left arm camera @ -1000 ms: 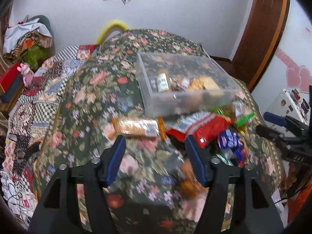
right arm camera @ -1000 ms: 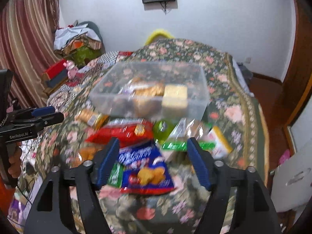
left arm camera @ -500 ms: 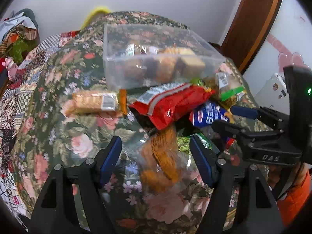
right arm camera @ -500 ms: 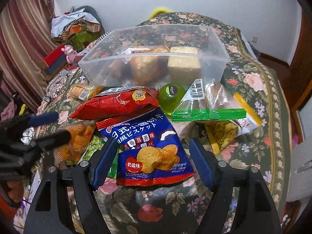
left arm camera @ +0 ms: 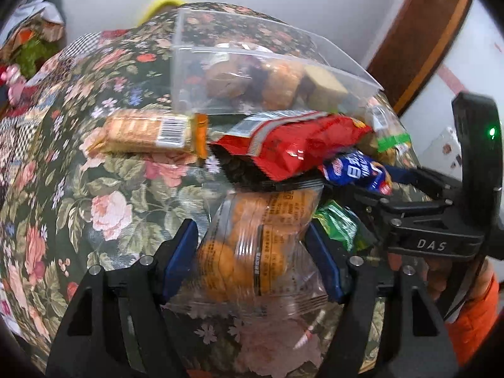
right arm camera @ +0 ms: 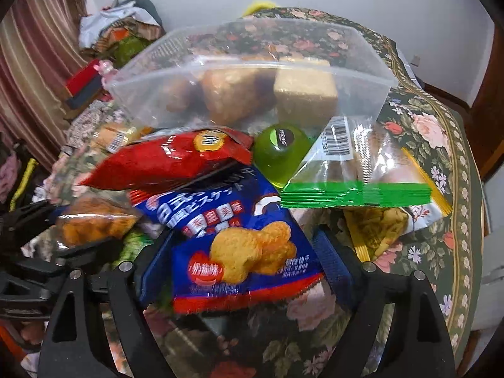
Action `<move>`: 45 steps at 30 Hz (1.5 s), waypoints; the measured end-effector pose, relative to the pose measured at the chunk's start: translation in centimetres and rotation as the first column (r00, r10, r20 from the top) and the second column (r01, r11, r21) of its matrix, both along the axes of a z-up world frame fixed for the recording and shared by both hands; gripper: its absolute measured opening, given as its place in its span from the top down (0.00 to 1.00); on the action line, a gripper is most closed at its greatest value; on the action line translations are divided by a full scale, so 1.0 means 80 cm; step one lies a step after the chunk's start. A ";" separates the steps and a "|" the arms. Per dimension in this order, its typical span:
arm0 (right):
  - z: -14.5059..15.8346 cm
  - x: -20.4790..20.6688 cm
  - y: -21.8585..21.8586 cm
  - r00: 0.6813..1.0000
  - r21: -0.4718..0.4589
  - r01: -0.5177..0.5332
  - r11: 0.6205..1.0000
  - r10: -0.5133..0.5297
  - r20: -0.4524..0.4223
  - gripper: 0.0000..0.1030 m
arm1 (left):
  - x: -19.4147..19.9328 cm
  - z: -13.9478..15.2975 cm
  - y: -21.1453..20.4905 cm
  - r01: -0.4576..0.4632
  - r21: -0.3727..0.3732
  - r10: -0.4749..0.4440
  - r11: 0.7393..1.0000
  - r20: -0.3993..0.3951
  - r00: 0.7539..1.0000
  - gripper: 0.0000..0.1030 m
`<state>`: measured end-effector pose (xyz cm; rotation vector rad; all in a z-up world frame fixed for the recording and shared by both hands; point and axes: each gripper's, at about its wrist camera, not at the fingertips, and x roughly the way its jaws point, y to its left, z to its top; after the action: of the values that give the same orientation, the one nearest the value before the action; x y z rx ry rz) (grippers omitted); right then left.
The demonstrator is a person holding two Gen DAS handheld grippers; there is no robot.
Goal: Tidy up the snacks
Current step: 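Grasp an orange bun bag with left tool while right tool grasps blue biscuit bag, then drop bun bag with left tool while right tool drops blue bag into box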
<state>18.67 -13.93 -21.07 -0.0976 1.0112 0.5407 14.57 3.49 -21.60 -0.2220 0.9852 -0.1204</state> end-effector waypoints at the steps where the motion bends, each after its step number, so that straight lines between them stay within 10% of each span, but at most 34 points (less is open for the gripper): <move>1: -0.001 0.001 -0.001 1.000 0.011 0.003 1.000 -0.003 -0.005 0.21 | -0.001 0.000 0.001 -0.009 0.001 0.009 1.000 0.006 1.000 0.35; 10: 0.015 -0.015 -0.012 0.999 0.043 0.005 0.999 -0.007 0.035 0.44 | -0.011 0.009 0.007 -0.027 0.040 0.026 0.999 0.032 0.999 0.42; 45: 0.151 -0.017 -0.046 0.948 0.180 0.091 0.980 -0.140 0.284 0.44 | 0.012 0.170 0.017 -0.089 0.071 0.061 0.994 0.327 0.943 0.42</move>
<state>17.34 -17.59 -9.00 0.0280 0.6723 0.4834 15.53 4.86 -7.96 -0.1553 0.6504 -0.0427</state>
